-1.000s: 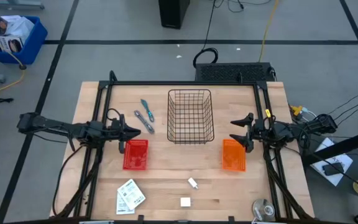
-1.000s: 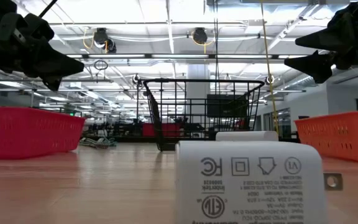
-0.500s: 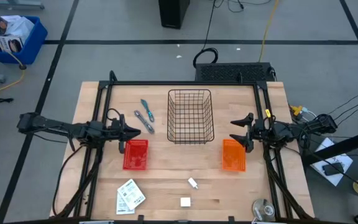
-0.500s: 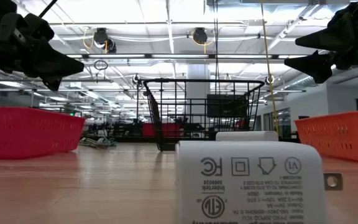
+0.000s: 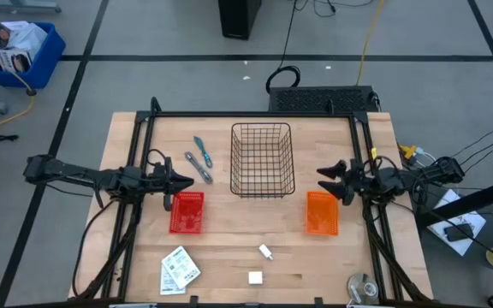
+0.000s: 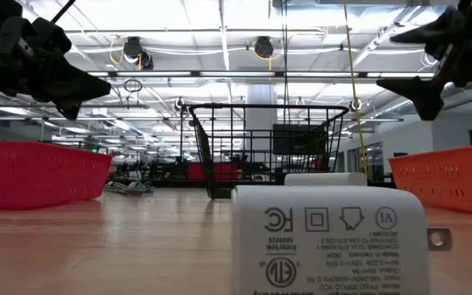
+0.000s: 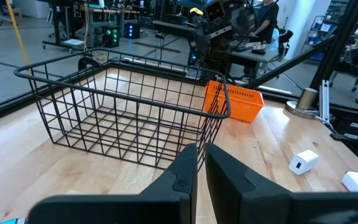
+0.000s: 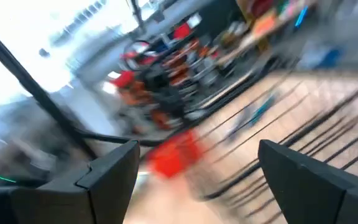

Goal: Pick and place items into bin
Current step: Put the white card reader box into the orange bin

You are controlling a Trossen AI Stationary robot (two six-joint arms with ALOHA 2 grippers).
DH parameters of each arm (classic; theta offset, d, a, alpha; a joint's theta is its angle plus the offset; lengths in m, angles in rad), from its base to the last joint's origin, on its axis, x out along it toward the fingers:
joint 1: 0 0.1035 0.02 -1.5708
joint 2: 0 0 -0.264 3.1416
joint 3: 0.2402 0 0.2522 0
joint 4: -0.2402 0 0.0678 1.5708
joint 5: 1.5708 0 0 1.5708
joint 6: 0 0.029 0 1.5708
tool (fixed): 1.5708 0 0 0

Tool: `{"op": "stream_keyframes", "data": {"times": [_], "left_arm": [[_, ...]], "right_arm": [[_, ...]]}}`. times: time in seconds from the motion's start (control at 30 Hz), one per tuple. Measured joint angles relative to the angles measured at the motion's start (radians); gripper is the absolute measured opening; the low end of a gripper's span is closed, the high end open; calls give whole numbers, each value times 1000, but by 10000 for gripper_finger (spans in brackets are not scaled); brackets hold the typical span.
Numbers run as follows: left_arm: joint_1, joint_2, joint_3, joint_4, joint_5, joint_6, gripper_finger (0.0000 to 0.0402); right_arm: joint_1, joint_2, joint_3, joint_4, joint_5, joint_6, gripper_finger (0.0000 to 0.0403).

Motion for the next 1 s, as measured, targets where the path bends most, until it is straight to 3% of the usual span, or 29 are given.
{"op": "stream_keyframes", "data": {"times": [0.1, 0.2, 0.5, 0.67, 0.8, 1.0], "left_arm": [[0, 0, 0, 0, 0, 0, 35], [0, 0, 0, 0, 0, 0, 35], [0, 0, 0, 0, 0, 0, 35], [0, 0, 0, 0, 0, 0, 35], [0, 0, 0, 0, 0, 0, 35], [0, 0, 0, 0, 0, 0, 35]], "right_arm": [[0, 10, 0, 31, -24, 248, 320], [0, 21, 0, 46, -27, 314, 320], [41, 134, 8, 570, -52, 182, 320], [90, 273, 76, 557, -52, 317, 320], [109, 413, 139, 668, -45, 448, 320], [110, 551, 156, 954, -27, 375, 320]]}}
